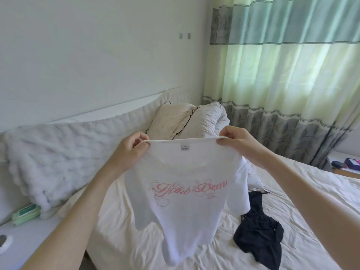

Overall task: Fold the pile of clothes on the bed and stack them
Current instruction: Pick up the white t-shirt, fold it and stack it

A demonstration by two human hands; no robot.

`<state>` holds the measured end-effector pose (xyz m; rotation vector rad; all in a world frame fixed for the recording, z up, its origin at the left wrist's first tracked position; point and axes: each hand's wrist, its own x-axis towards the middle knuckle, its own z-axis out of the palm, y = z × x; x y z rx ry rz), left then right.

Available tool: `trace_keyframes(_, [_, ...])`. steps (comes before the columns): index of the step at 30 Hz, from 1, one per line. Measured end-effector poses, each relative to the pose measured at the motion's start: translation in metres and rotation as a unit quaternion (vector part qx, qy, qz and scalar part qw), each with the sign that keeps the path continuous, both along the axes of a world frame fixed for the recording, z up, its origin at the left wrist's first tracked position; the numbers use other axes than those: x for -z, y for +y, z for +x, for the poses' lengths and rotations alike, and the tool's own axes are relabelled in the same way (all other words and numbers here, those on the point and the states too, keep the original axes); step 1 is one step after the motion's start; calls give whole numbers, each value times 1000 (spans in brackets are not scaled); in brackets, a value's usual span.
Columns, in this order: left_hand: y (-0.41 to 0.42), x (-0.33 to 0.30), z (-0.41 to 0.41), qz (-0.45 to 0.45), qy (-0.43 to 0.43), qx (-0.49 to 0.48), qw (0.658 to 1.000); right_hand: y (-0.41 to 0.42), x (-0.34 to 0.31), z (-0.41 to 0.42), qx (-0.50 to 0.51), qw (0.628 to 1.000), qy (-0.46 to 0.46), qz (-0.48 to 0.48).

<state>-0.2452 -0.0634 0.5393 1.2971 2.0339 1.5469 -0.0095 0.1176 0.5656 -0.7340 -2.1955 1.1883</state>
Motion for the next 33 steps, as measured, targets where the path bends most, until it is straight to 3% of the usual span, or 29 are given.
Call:
trace_keyframes(2, [-3,-2,-6,-3,22,17,1000,4,2,2,-24,999,-37,-16])
trace_keyframes(4, [-8,3,-11,-12,25,26,999,7,5,6,-79,990,-64,-94])
trace_keyframes(8, [-25,18,-20,-87,-45,101,990,12,19,15,-166,959,-92,-209])
trace_keyframes(10, [-36,27,-24,-139,-99,177,969,11,28,17,-141,969,-112,-170])
trace_keyframes(13, [-48,43,-25,-162,-129,227,952,6,44,17,-53,990,-129,-31])
trace_keyframes(18, [-56,85,-9,-112,-11,62,992,-11,91,24,-2,998,-68,-5])
trace_keyframes(21, [-67,118,8,-117,-7,10,993,-26,120,37,28,998,-62,-7])
trace_keyframes(27, [-91,143,33,-113,14,-19,993,-53,137,68,70,986,-147,-26])
trace_keyframes(33, [-99,124,32,-166,-4,59,984,-62,122,97,0,960,-268,-81])
